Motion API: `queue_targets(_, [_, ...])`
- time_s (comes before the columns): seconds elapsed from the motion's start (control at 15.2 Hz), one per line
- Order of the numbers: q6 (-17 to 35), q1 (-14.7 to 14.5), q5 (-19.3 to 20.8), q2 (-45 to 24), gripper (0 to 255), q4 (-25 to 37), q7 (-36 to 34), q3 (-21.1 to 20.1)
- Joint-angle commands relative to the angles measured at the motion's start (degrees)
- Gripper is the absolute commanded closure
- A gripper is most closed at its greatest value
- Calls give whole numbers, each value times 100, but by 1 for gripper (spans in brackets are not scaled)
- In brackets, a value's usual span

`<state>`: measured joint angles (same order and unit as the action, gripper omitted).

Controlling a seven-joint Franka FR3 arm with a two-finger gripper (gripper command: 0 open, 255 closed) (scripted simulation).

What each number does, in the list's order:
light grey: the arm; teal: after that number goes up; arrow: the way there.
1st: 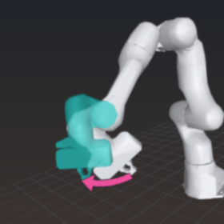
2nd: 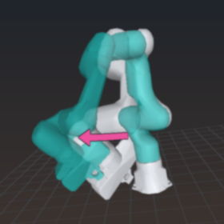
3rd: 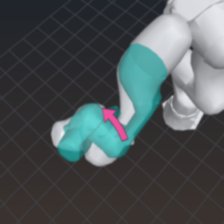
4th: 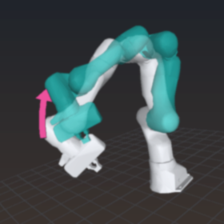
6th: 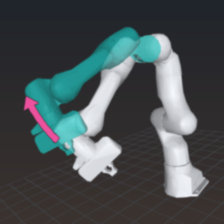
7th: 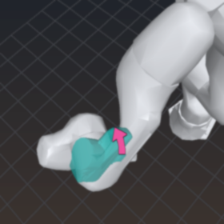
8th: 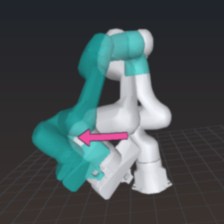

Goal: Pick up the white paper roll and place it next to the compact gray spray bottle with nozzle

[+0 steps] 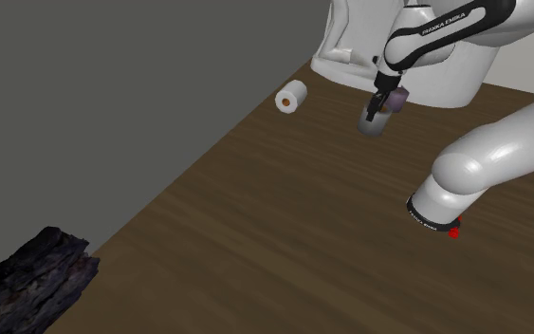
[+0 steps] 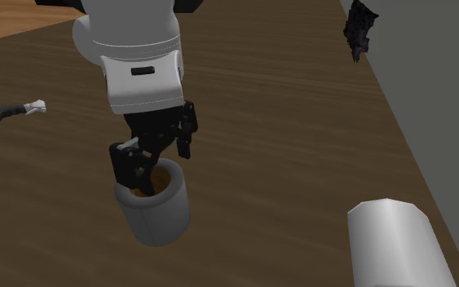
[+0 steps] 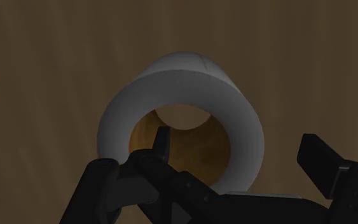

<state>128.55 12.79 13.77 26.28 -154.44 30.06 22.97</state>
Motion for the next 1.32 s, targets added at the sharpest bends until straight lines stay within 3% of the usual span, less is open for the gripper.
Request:
queue_targets(0.0, [21, -4, -2, -19, 0, 0, 1, 4])
queue_targets(0.26, [19, -3, -2, -17, 0, 0, 1, 4])
queue_targets(0.33, [19, -3, -2, -17, 255, 0, 1, 4])
queue_targets(0.92, [21, -3, -3, -19, 255, 0, 1, 4])
queue_targets(1.25, [-459, 7, -25, 245, 255, 219, -11, -87])
